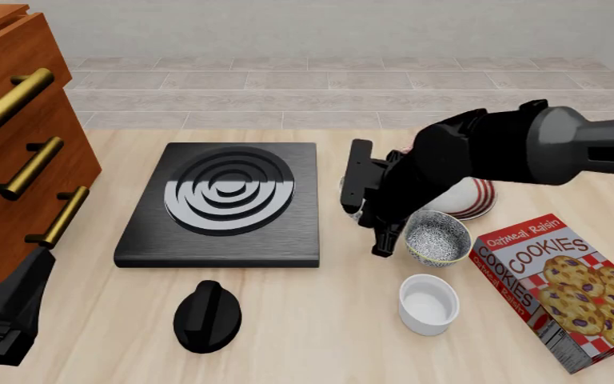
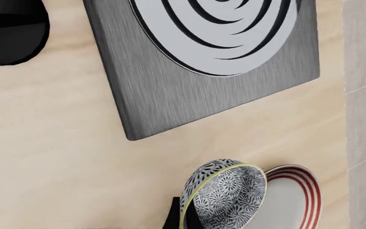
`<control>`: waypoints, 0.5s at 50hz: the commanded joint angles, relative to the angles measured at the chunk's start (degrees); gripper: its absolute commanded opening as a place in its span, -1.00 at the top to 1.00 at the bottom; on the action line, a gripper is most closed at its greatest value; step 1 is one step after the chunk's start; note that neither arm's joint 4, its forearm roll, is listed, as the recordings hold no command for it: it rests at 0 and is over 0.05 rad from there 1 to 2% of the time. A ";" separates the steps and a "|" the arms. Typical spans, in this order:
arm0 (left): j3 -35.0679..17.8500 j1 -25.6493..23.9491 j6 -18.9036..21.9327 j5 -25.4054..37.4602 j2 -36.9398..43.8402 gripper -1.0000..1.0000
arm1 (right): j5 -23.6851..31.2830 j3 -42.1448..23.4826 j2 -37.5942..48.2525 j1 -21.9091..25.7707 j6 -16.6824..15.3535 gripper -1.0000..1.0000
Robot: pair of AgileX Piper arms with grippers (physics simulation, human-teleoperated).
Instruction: Pick the akita bowl from table center and place it on the plate.
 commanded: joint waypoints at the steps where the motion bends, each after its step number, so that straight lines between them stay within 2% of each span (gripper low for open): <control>1: -0.02 -0.61 0.10 -0.45 0.49 -1.00 | 0.67 -2.45 -1.79 -3.10 0.61 1.00; 11: -0.26 -1.34 -0.05 -0.25 0.41 -1.00 | -0.39 -3.54 -2.23 -7.68 2.14 1.00; 13: -0.34 -1.42 -0.03 -0.07 0.27 -1.00 | -0.49 -4.03 -1.91 -8.82 3.27 1.00; 19: -0.24 -1.45 -0.07 -0.33 0.45 -1.00 | -3.64 -3.50 -1.56 -13.54 3.60 1.00; 22: -0.21 -1.51 -0.05 -0.29 0.40 -1.00 | -4.58 -3.73 -1.37 -14.75 4.84 1.00; 23: -0.20 -1.48 -0.07 -0.31 0.43 -1.00 | -4.40 -4.25 -0.81 -15.07 6.14 1.00; 25: -0.06 -1.46 -0.03 -0.52 0.55 -1.00 | -5.51 -3.28 -1.03 -15.46 5.35 1.00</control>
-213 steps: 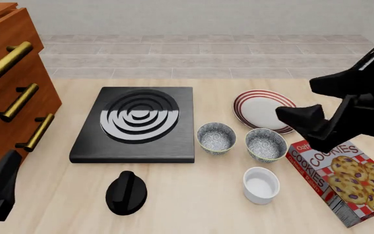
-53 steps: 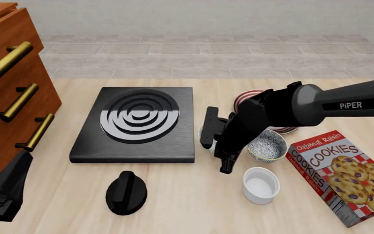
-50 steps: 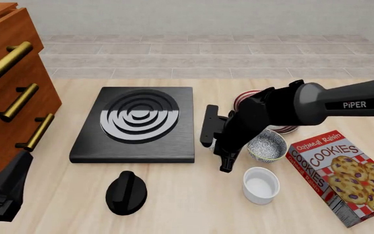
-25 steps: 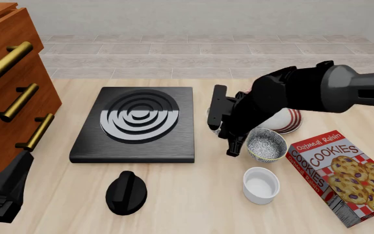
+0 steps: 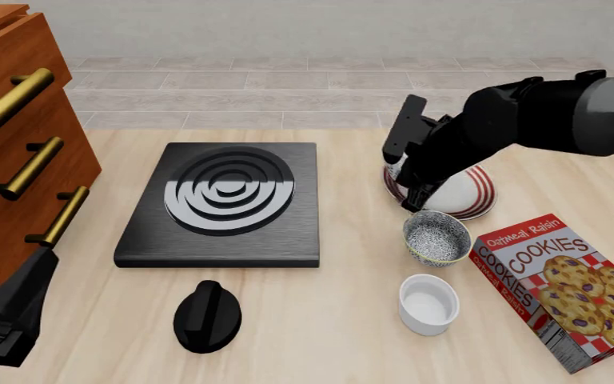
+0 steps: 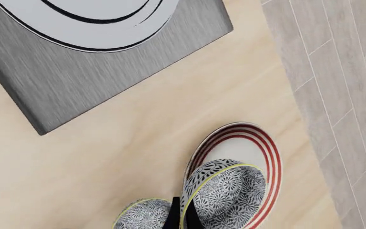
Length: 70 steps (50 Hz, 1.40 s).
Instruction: Pick the akita bowl from table center and place it on the plate.
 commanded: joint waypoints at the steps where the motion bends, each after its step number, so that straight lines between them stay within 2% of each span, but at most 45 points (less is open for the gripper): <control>1: 0.17 -0.18 0.05 -0.21 0.12 -1.00 | -3.80 -0.35 0.33 -6.10 2.30 1.00; 2: 0.12 -0.11 0.00 -0.04 -0.02 -1.00 | -3.67 -0.94 0.41 -6.09 3.35 1.00; 6: 0.05 0.16 0.01 0.52 -0.49 -1.00 | -6.04 0.01 -0.15 -9.30 2.11 1.00; 7: 0.09 0.31 0.02 0.65 -0.63 -1.00 | -6.13 -0.11 -0.46 -9.23 3.43 1.00; 8: 0.11 0.43 -0.02 0.77 -0.74 -1.00 | -6.13 -0.11 -0.47 -9.23 3.43 1.00; 16: 0.70 0.60 0.30 0.46 -0.67 -1.00 | -6.39 -2.99 -0.91 -10.10 12.24 1.00; 23: 0.74 0.87 0.43 0.28 -0.40 -1.00 | -7.06 -3.78 0.85 -11.33 14.50 1.00; 34: 0.20 0.73 0.36 1.58 -1.26 -1.00 | -8.58 -3.71 4.30 -11.98 15.12 1.00; 41: 0.15 0.81 0.43 1.85 -1.49 -1.00 | -7.43 -5.12 5.99 -10.37 16.50 1.00; 49: 0.28 0.81 0.37 1.24 -1.04 -1.00 | -5.93 -7.75 8.91 -9.83 16.28 1.00; 53: 0.25 0.75 0.38 1.24 -0.98 -1.00 | -4.85 -9.49 10.29 -9.60 17.54 1.00; 54: 0.27 0.72 0.40 1.21 -0.98 -1.00 | -5.12 -8.65 10.69 -9.14 16.18 1.00; 58: 0.30 0.68 0.40 1.11 -0.88 -1.00 | -5.36 -8.47 11.12 -9.01 17.49 1.00; 65: 0.37 0.56 0.45 1.23 -1.08 -1.00 | -7.78 -6.71 11.88 -9.85 15.32 1.00; 70: 0.54 0.64 0.45 0.84 -0.76 -1.00 | -7.96 -6.69 12.32 -9.94 16.73 1.00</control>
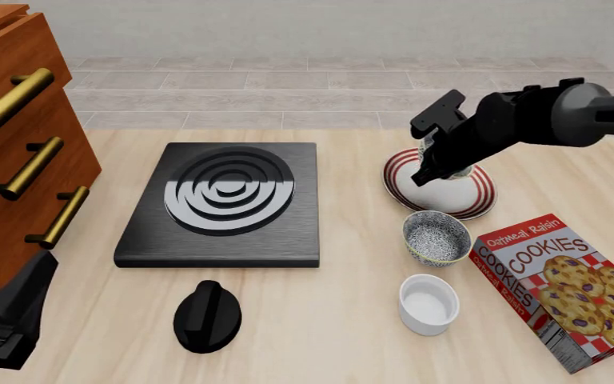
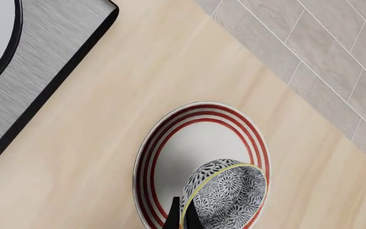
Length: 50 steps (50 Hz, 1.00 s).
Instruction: Pick the akita bowl from table center and place it on the plate.
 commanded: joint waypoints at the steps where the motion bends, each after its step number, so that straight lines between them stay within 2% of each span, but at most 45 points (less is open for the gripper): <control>1: 0.18 -0.02 0.04 -0.33 0.24 -1.00 | -1.35 0.20 1.24 -0.21 0.65 1.00; 18: 0.29 -0.07 0.26 -0.25 0.11 -1.00 | -5.71 2.37 2.34 -1.87 1.98 1.00; 27: 0.28 -0.11 0.26 -0.01 -0.08 -1.00 | -6.04 2.72 2.73 -0.86 4.47 1.00; 41: 0.21 -0.36 0.40 0.11 -0.06 -1.00 | -5.99 2.94 3.62 -0.50 4.92 1.00; 43: 0.19 -0.39 0.45 0.17 -0.12 -1.00 | -6.08 2.89 3.92 -1.90 3.33 1.00; 44: 0.19 -0.39 0.46 0.18 -0.14 -1.00 | -6.18 2.93 3.68 -2.40 3.25 -1.00; 50: 0.12 -0.47 0.41 0.23 -0.13 -1.00 | -6.67 3.77 3.56 -2.29 2.35 -1.00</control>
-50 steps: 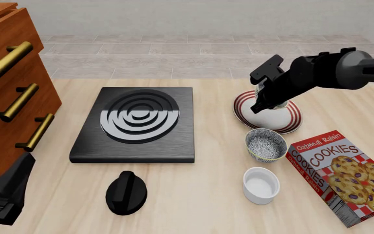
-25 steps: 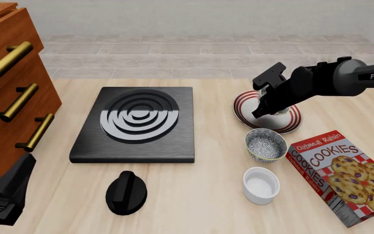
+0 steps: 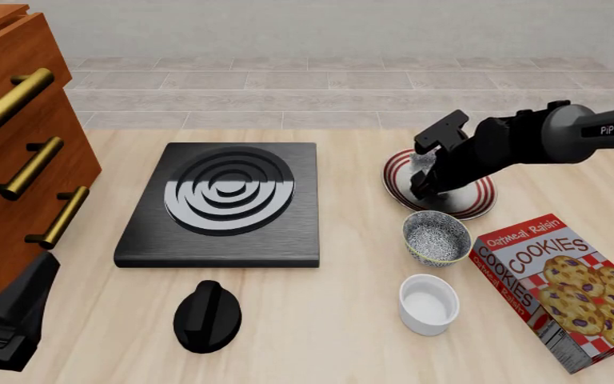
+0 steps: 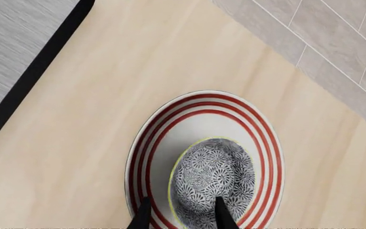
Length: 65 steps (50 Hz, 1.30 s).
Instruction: Pick the akita bowl from table center and place it on the plate.
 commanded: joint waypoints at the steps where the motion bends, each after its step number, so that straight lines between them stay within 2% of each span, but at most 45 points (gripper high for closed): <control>1: -0.09 -0.23 0.03 0.20 -0.12 -1.00 | -0.69 0.66 -0.02 -0.78 -1.11 -1.00; 10: 0.05 -0.31 0.05 -0.30 0.35 -1.00 | -0.60 0.39 -0.08 -0.96 -1.64 -1.00; 13: 0.05 -0.35 0.09 -0.30 0.36 -1.00 | -1.29 1.29 0.21 -1.20 -3.37 -1.00; 21: 0.13 -0.41 0.08 -0.52 0.53 -1.00 | -0.26 1.32 -1.47 -0.81 -2.78 -1.00; 30: 0.09 -0.54 0.14 -0.40 0.45 -1.00 | 1.06 2.61 -4.30 -0.98 -4.60 -1.00; 40: -0.02 -0.68 0.17 -0.07 0.16 -1.00 | 3.78 2.98 -9.96 0.28 -2.98 -1.00; 50: 0.08 -0.81 0.20 0.13 -0.06 -1.00 | 5.85 4.75 -15.85 1.74 -3.06 -1.00; 56: 0.03 -0.91 0.29 0.50 -0.34 -1.00 | 8.01 4.78 -19.28 2.27 -1.57 -1.00; 58: 0.07 -0.92 0.31 0.42 -0.28 -1.00 | 8.81 5.32 -20.56 2.56 -2.15 -1.00; 59: 0.06 -0.93 0.34 0.45 -0.30 -1.00 | 9.85 4.82 -21.88 3.17 -0.89 -1.00; 61: 0.06 -0.94 0.27 0.40 -0.23 -1.00 | 11.07 4.10 -23.56 2.66 -0.40 -1.00; 65: 0.13 -0.95 0.32 0.12 0.08 -1.00 | 11.97 5.90 -26.90 2.82 -1.14 -1.00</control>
